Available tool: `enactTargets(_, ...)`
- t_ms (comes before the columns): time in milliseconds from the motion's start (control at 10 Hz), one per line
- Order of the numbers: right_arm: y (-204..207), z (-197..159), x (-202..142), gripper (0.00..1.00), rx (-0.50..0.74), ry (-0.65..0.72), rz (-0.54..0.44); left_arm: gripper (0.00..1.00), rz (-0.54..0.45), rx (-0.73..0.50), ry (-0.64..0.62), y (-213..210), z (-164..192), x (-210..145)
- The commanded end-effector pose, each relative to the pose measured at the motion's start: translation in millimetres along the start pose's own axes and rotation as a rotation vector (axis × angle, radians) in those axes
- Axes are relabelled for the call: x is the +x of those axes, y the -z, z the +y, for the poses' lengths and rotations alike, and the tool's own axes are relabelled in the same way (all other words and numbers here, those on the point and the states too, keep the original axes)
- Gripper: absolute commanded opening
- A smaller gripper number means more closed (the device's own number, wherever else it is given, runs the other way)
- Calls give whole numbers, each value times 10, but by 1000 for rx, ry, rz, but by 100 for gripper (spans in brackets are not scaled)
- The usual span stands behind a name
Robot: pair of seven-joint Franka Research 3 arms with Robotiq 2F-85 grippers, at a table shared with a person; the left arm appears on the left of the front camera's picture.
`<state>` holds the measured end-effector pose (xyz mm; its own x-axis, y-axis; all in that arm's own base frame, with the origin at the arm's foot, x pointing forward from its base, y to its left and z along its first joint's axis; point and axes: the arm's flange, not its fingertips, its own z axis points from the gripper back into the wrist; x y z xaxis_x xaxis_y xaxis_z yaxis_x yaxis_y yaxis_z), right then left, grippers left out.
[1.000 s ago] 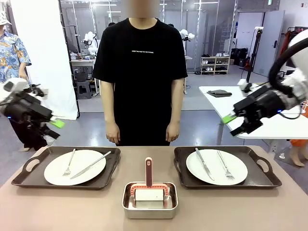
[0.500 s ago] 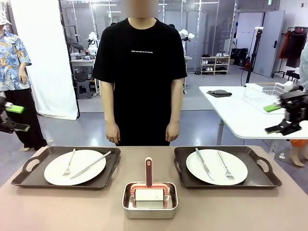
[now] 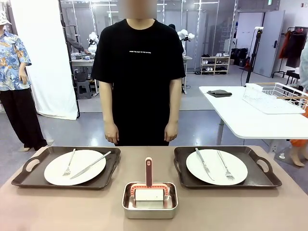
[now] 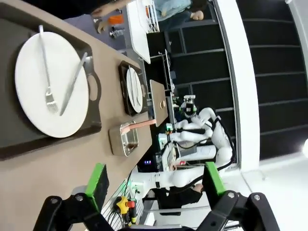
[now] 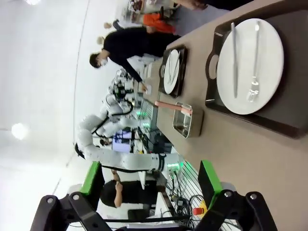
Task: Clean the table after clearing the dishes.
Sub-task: When the left (or right) Handle tray is removed, use the left hand (or right hand) to clean the left (or right) side of the table with the Lint Roller.
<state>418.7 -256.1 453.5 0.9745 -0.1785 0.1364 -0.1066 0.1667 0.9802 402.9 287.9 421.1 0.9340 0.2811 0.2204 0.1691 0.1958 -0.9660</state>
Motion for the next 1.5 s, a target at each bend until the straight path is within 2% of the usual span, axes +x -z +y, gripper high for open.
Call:
enactTargets(0,-192,-80,-81,100,28,-11,-41,100,-12,35,-43,-89,-58,0)
enactTargets(200,-295,-165,-141,100,44,2,-77,100,-11,70,-58,-107,-76,-36)
enactTargets(500,-187,-179,-61,100,-8,0,-49,100,9,108,-33,-4,-90,-3)
enactTargets(600,-311,-203,-140,100,20,33,-65,100,-16,47,-40,-101,-17,-22)
enactTargets(1400,-311,-203,-140,100,20,33,-65,100,-16,47,-40,-101,-17,-22)
